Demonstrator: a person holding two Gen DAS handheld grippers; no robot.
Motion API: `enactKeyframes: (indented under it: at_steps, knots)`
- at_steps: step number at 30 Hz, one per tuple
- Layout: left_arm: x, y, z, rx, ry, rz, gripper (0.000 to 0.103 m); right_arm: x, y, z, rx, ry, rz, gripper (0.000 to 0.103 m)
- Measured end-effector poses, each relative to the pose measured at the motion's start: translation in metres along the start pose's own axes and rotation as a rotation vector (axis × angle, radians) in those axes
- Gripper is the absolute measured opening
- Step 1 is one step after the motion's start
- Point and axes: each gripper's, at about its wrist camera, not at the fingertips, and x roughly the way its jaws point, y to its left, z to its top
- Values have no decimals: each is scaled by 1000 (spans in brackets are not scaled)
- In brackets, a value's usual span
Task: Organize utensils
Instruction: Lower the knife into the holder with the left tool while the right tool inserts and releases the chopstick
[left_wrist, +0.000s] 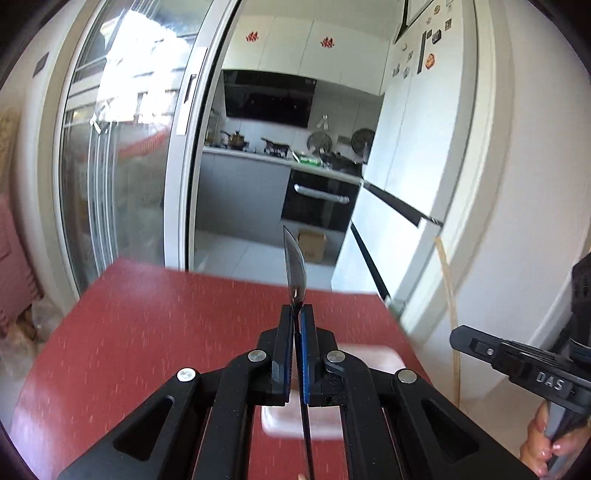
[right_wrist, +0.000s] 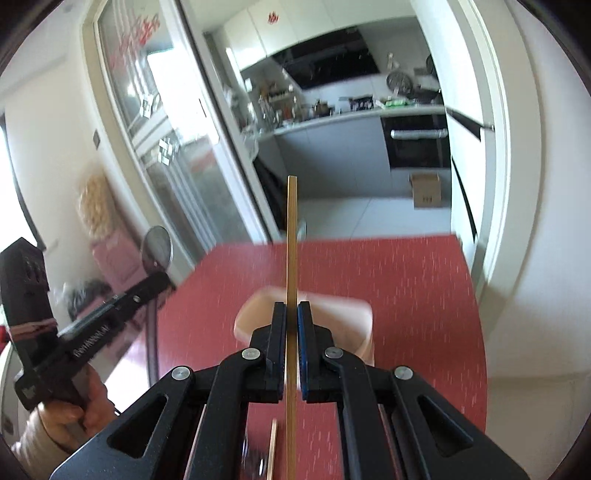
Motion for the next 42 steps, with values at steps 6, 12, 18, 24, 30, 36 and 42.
enactKeyframes:
  at_steps: [6, 12, 18, 24, 30, 36, 42]
  knots:
    - [41, -5, 18, 27, -71, 26, 33, 25, 4, 37, -28, -103, -14, 6]
    - [80, -10, 17, 33, -117, 46, 33, 50, 3, 45, -28, -178, -54, 6]
    - [104, -13, -4, 55, -121, 80, 33, 78, 1, 34, -82, -216, -107, 6]
    - [110, -17, -32, 94, -91, 105, 33, 92, -3, 1, -121, -197, -133, 6]
    - [107, -23, -50, 125, -62, 135, 33, 91, -4, -20, -120, -171, -144, 6]
    - [101, -23, -58, 140, -23, 150, 33, 87, -9, -26, -103, -152, -152, 6]
    - [94, -16, -61, 121, -5, 163, 33, 81, -11, -26, -87, -140, -143, 6]
